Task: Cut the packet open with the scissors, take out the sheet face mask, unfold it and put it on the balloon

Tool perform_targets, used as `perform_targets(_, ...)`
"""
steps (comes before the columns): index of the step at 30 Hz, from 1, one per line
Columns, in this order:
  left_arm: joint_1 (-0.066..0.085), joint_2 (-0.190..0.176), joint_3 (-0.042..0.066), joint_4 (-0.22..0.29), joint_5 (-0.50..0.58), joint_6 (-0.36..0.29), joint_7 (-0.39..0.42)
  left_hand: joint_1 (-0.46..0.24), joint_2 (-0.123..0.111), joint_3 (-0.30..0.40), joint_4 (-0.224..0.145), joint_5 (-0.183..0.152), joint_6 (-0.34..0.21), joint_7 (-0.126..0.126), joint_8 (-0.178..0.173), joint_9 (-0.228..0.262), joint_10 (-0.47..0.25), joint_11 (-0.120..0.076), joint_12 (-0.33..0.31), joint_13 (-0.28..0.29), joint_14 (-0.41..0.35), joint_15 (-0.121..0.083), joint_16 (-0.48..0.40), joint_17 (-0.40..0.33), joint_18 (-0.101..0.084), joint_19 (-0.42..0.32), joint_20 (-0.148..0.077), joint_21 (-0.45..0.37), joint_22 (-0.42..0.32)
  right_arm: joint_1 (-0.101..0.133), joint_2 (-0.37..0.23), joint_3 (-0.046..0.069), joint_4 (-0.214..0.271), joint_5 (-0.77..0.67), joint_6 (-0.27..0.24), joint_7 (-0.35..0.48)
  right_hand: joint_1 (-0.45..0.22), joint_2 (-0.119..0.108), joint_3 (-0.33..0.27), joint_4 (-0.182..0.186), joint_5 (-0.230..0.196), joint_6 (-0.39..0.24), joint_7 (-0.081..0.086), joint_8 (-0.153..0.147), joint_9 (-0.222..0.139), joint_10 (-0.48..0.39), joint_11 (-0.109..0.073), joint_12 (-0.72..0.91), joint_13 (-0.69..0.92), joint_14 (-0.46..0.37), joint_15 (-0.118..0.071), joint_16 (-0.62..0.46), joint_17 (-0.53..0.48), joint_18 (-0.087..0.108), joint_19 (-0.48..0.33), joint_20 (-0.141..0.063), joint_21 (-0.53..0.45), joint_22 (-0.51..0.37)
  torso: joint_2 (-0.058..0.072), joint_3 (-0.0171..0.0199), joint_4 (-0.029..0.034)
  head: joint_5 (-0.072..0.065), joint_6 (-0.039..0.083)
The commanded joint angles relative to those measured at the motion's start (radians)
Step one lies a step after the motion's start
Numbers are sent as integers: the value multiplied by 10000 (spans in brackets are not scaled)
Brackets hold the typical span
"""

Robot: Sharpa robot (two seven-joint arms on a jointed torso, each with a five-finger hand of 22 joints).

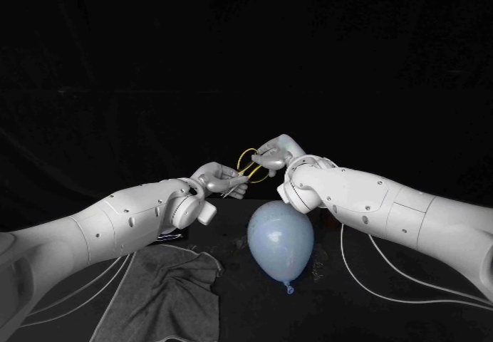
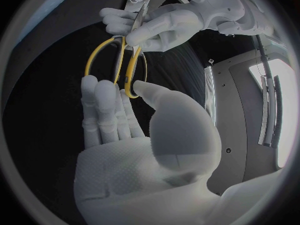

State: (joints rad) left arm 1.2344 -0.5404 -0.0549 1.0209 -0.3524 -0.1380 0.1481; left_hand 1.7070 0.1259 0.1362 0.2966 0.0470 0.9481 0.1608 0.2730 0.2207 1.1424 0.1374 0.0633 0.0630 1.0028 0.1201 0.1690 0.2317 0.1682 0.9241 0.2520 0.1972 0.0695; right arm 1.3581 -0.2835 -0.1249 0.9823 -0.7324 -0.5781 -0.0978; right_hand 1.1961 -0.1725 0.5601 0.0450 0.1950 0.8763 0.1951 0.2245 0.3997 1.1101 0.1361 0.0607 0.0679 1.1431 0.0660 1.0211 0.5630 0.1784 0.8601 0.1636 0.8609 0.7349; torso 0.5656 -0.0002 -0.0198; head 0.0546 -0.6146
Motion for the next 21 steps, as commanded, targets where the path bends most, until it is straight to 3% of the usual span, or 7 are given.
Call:
perform_targets(1, 18, 11, 7, 49, -74, 422, 111, -95, -31, 126, -59, 22, 87, 2, 88, 33, 37, -3, -11, -8, 77, -15, -45, 12, 167, 89, 14, -46, -15, 17, -101, 2, 11, -30, 707, 525, 24, -149, -311, 25, -130, -81, 139, -276, -138, -376, 147, 26, -11, -1730, 203, -1353, -796, -101, -1078, 213, -1261, -665, 6, 2, -1, 23, 3)
perform_targets(4, 18, -17, 5, 47, -79, 451, 82, -119, -31, 174, -60, 22, 81, 6, 93, 40, 39, -4, -12, -9, 75, -15, -51, 17, 167, 90, 15, -53, -16, 31, -243, -3, 79, 89, 1001, 834, 113, -111, -754, 53, -306, -218, 287, -554, -284, -967, 399, 42, -27, -3374, 688, -3083, -1800, -227, -2148, 613, -3055, -1736, 6, 6, 0, 31, 0)
perform_targets(7, 18, -41, 2, 48, -80, 450, 93, -133, -35, 201, -62, 22, 82, 13, 99, 45, 44, -9, -10, -8, 76, -17, -54, 20, 167, 91, 15, -57, -17, 41, -390, -7, 184, 189, 1186, 1061, 187, -55, -944, 43, -319, -287, 341, -655, -340, -1144, 486, 49, -21, -3618, 811, -3596, -2121, -202, -2399, 794, -3730, -2188, 6, 8, 2, 34, 2)
perform_targets(9, 18, -59, 1, 49, -79, 457, 109, -153, -43, 268, -70, 24, 89, 29, 114, 57, 64, -21, -6, -6, 76, -22, -60, 26, 168, 92, 15, -66, -17, 48, -521, -10, 281, 308, 1284, 1249, 326, 45, -1348, 14, -295, -423, 439, -832, -458, -1474, 639, 49, -29, -4033, 1092, -4631, -2791, -107, -3747, 1249, -5535, -3299, 6, 6, -1, 51, -1)
perform_targets(13, 18, -88, -2, 55, -76, 507, 109, -178, -80, 378, -83, 24, 93, 36, 135, 75, 84, -29, -6, -6, 83, -29, -67, 38, 169, 98, 12, -77, -17, 60, -813, -15, 466, 525, 1369, 1697, 379, 133, -1797, 40, -340, -561, 486, -984, -581, -1887, 761, 22, -50, -4445, 1263, -5496, -3305, -192, -4216, 1295, -6439, -4079, 5, 6, -2, 58, 6)
perform_targets(17, 18, -134, -3, 88, -73, 620, 62, -237, -159, 576, -87, 24, 82, 42, 163, 104, 101, -30, -10, -8, 90, -30, -81, 58, 169, 110, 7, -94, -15, 81, -1159, -18, 614, 607, 1325, 2265, 462, 215, -1915, 24, -352, -552, 530, -1003, -614, -1938, 770, 33, -46, -4412, 1280, -5685, -3420, -197, -4043, 1295, -6521, -4155, 2, 2, 10, 94, 30)
perform_targets(21, 18, -203, -4, 118, -71, 726, -18, -440, -390, 1113, -98, 25, 53, 53, 240, 182, 128, -31, -11, -8, 115, -33, -116, 113, 169, 145, 1, -132, -10, 142, -1559, -21, 780, 321, 1439, 2792, 980, 516, -1852, -234, -391, -296, 441, -969, -691, -1697, 628, 87, -33, -3047, 941, -5533, -3453, 51, -1335, 1109, -5519, -3803, 10, -4, 9, 150, 32)
